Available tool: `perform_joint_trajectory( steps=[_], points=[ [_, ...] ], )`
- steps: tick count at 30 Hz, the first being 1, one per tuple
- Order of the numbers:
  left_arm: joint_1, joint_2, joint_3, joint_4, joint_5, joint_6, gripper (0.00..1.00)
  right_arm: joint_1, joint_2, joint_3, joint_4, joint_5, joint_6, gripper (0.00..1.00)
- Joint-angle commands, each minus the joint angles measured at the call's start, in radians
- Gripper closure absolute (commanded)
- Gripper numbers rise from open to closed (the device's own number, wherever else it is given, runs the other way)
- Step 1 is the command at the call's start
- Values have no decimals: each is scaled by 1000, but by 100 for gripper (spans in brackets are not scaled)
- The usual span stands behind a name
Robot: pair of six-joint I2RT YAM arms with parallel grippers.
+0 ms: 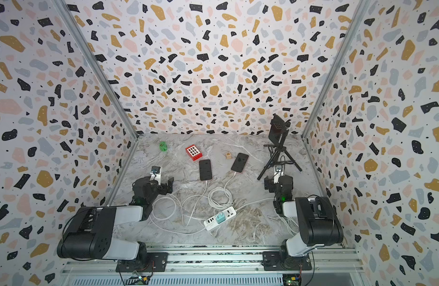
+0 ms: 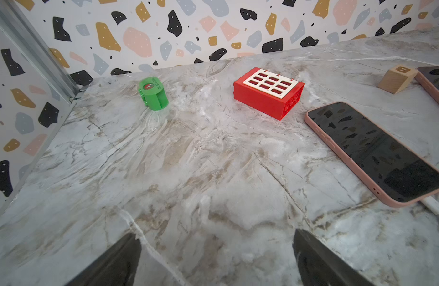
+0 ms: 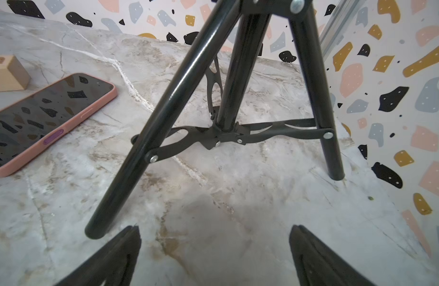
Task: Plug the charging cable into the phone
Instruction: Reset both arms
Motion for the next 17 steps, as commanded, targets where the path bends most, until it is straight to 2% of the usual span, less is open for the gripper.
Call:
perform_joint_trajectory(
  steps=[1, 7, 10, 17],
  points=[
    [6, -9, 15, 15, -6, -11, 0, -4, -16, 9, -17, -5, 14, 0],
    [6, 0, 18, 18, -2, -10, 0, -3, -16, 2, 2, -2, 12, 0],
    [6, 8, 32, 4, -52, -33, 0, -4, -17, 1, 2, -2, 12, 0],
    [6, -5, 29, -8, -67, -36, 0, -3, -17, 0, 4, -4, 13, 0]
  ],
)
